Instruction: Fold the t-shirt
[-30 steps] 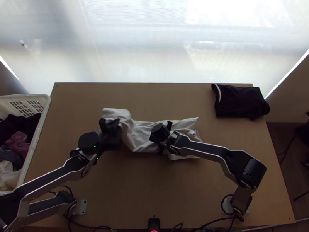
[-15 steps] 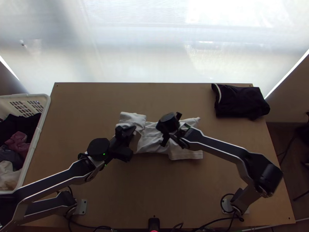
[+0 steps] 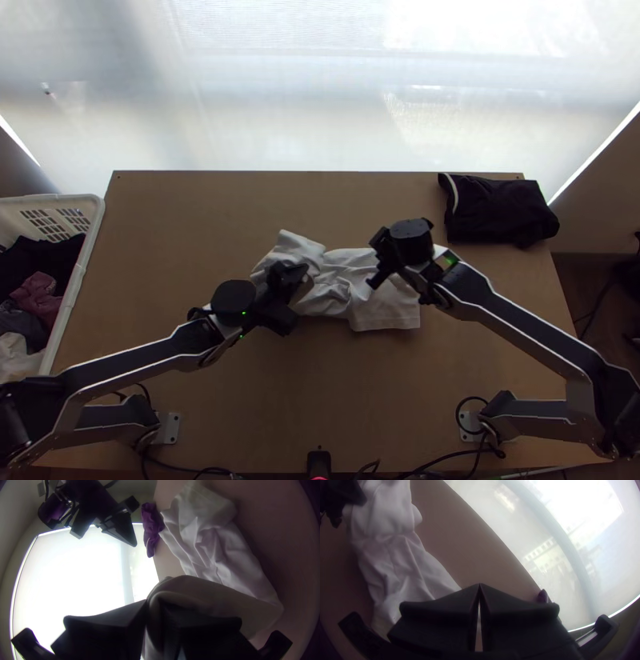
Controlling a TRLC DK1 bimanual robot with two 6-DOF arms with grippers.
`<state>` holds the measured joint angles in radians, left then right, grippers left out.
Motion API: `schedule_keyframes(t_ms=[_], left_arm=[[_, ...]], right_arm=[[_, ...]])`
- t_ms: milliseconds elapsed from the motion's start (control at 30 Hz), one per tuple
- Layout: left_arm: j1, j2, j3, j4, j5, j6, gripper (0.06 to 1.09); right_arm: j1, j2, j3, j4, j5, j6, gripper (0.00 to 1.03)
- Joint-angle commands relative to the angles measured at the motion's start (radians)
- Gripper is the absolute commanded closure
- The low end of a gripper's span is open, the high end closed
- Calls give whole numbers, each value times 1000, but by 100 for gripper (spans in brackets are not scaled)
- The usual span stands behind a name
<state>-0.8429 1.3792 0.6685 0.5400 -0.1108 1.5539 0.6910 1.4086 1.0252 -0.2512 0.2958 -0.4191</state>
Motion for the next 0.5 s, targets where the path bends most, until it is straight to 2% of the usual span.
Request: schedule_keyframes(t_ms=[0, 467], left_arm=[[-50, 164, 112, 12, 37, 66, 85], [-153, 435, 373, -20, 145, 213, 84]], right_arm=[[-107, -149, -105, -43, -1, 25, 100], [-335, -358, -212, -106, -3, 16, 100]])
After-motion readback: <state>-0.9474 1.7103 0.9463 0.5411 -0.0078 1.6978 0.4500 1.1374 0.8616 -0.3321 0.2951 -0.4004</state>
